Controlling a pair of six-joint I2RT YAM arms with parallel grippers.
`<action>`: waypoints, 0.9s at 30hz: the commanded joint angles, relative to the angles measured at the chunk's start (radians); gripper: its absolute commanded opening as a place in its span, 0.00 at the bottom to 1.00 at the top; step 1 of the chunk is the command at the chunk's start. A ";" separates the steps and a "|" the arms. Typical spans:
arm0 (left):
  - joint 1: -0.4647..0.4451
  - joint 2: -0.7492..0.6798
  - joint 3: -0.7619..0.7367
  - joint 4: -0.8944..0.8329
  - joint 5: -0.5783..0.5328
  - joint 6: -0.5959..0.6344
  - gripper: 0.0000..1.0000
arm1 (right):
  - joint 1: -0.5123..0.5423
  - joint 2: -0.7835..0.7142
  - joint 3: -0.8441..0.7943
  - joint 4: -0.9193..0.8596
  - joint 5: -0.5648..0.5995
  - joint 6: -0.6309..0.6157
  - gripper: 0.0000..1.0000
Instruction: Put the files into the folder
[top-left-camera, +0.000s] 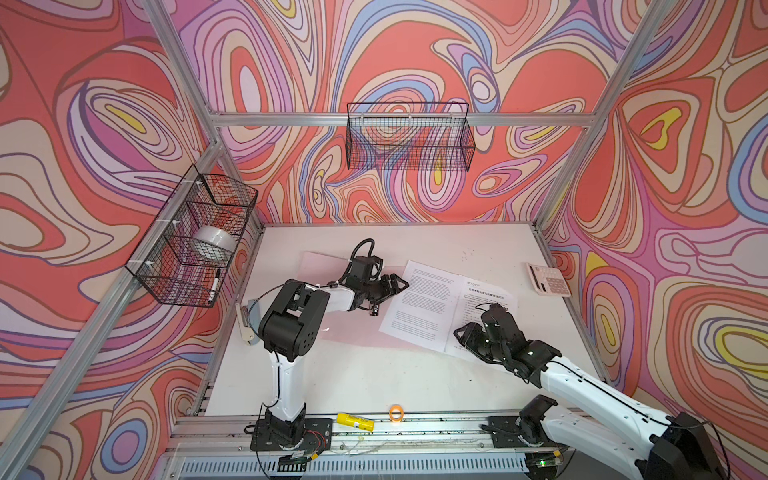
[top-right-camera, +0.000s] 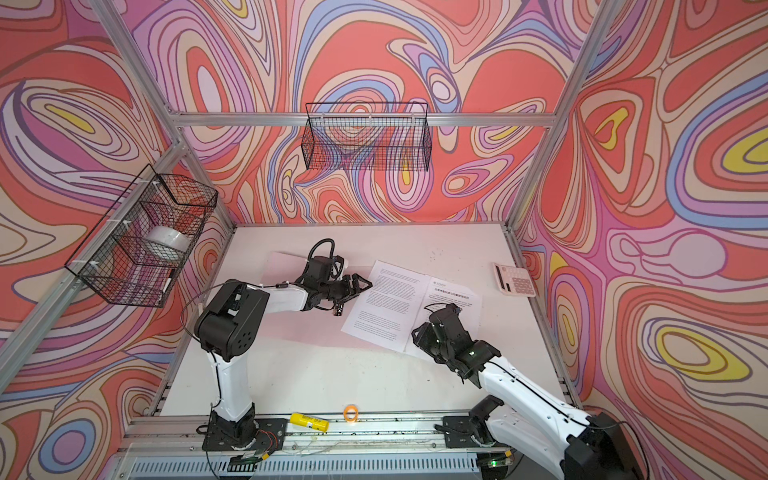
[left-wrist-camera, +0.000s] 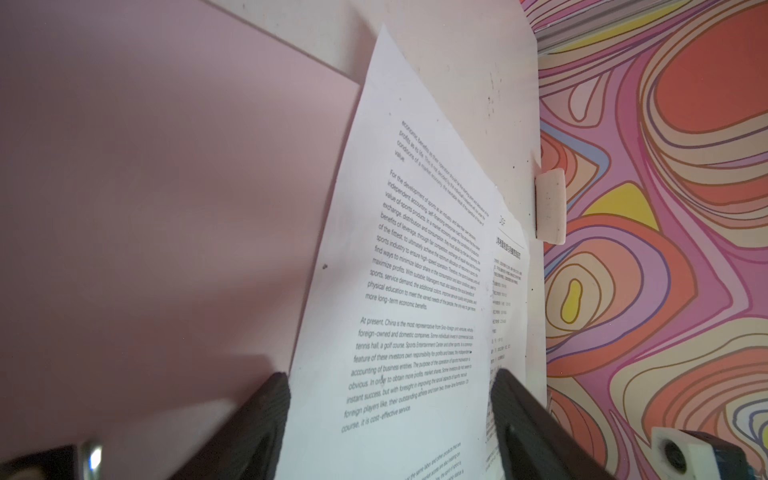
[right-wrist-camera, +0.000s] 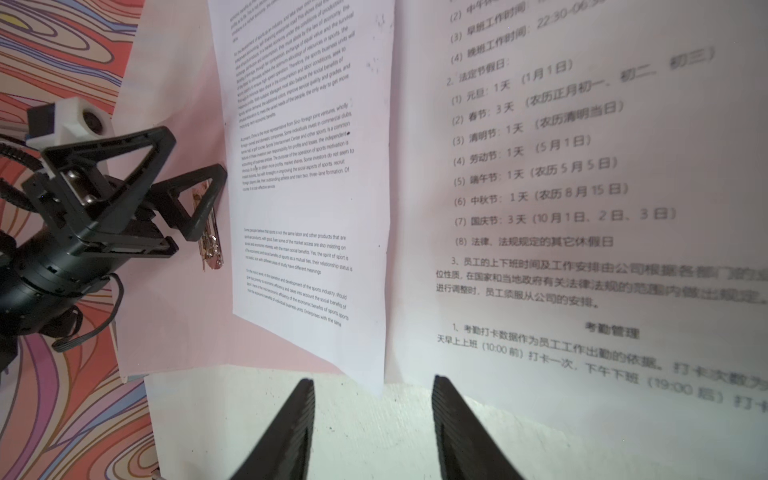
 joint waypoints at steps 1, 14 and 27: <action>-0.002 0.014 0.036 -0.013 0.010 0.032 0.76 | -0.069 0.054 -0.027 0.076 0.001 -0.035 0.46; 0.006 0.052 0.024 0.024 0.033 0.017 0.76 | -0.183 0.364 0.040 0.445 -0.117 -0.107 0.45; 0.022 0.061 -0.005 0.087 0.057 -0.016 0.76 | -0.183 0.450 0.044 0.498 -0.137 -0.076 0.44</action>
